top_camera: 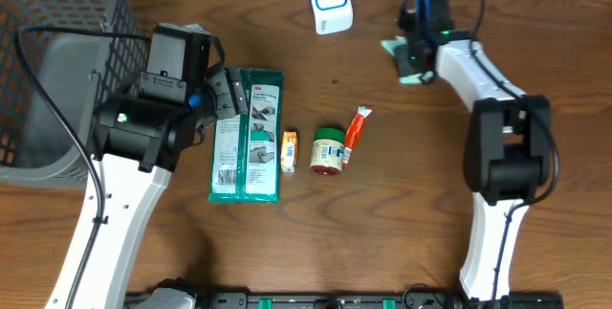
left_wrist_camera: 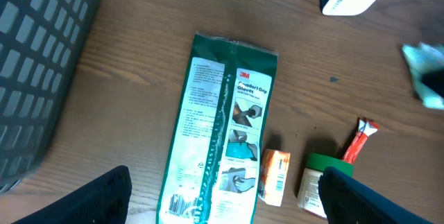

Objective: Scan the item barcode
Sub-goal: 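Regrasp the wipes pack and carry it to the far right edge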

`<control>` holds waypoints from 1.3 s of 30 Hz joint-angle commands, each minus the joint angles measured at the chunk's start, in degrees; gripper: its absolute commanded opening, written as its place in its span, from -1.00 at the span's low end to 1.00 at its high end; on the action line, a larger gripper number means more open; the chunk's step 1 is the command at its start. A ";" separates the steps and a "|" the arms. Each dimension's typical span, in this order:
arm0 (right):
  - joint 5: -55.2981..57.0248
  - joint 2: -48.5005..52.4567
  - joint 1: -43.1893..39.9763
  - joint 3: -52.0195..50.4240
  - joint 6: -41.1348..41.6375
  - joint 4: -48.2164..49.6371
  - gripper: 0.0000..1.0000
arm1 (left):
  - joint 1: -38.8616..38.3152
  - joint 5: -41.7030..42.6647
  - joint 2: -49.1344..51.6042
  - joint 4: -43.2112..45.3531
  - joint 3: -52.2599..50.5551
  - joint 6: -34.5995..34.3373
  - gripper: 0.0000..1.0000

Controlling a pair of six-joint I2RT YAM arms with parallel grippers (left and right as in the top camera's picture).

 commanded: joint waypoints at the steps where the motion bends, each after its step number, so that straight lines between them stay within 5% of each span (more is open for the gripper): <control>1: 6.14 -0.63 -7.13 -1.64 -0.20 -5.97 -0.97 | 0.28 -0.74 0.13 -0.13 0.90 0.59 0.73; 14: 5.38 -1.09 -31.67 -1.66 -0.17 -23.08 -0.75 | 0.28 -0.74 0.13 -0.13 0.90 0.59 0.73; 17: 1.88 -1.09 -35.01 -1.66 -0.17 -23.34 -0.46 | 0.28 -0.74 0.15 -0.13 0.90 0.59 0.73; 22: 0.50 -1.11 -37.57 -1.62 -0.11 -23.96 0.39 | 0.28 -0.74 0.13 -0.13 0.90 0.59 0.73; 28: 0.52 -3.91 -36.94 1.20 0.26 -25.75 0.93 | 0.28 -0.74 0.13 -0.13 0.90 0.59 0.73; 39: -10.60 -19.58 -30.34 2.99 -4.11 -30.10 0.98 | 0.28 -0.74 0.13 -0.13 0.90 0.59 0.73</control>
